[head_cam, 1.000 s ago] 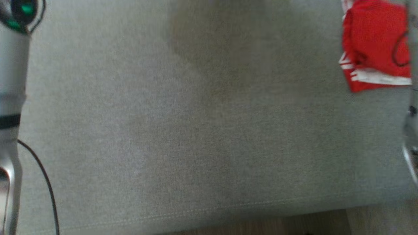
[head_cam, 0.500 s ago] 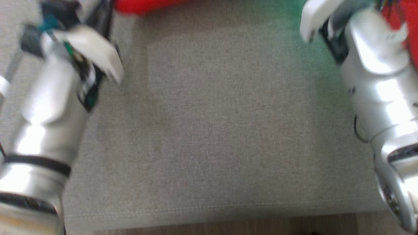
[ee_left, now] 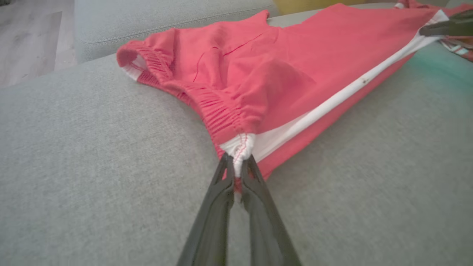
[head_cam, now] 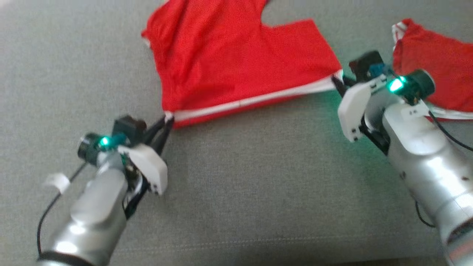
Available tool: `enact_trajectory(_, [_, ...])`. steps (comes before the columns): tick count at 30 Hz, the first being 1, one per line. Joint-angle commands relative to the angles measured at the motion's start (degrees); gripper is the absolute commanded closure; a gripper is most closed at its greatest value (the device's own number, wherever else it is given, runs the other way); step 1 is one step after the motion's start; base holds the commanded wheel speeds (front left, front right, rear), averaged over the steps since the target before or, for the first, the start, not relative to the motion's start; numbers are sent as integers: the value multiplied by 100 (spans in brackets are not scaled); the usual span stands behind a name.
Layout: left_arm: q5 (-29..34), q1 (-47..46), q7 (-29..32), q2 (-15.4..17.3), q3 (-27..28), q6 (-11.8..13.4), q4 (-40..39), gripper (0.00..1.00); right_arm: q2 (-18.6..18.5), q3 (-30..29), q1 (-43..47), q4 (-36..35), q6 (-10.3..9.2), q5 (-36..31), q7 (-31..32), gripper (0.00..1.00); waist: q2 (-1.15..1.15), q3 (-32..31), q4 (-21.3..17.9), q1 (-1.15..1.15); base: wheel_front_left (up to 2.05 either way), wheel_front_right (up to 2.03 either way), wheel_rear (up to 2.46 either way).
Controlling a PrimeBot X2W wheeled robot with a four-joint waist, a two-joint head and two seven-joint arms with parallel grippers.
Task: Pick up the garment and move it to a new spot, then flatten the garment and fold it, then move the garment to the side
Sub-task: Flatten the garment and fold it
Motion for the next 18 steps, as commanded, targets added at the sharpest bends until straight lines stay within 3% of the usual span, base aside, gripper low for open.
enact_trajectory(1, [87,99,-69,281,168,29,-216,100,-286,275,148,-342,-5,303,184,100,0,-253,-61,0,0,0,0])
enact_trajectory(9, [15,1274,-69,249,84,39,-826,100,-1803,1374,1154,-2206,-5,1920,1405,100,0,-973,-186,0,0,0,0])
enact_trajectory(18, [-401,2517,412,507,-71,38,-1864,100,-3295,1587,2036,-4285,-5,3169,2749,100,0,-1456,-290,0,0,0,0])
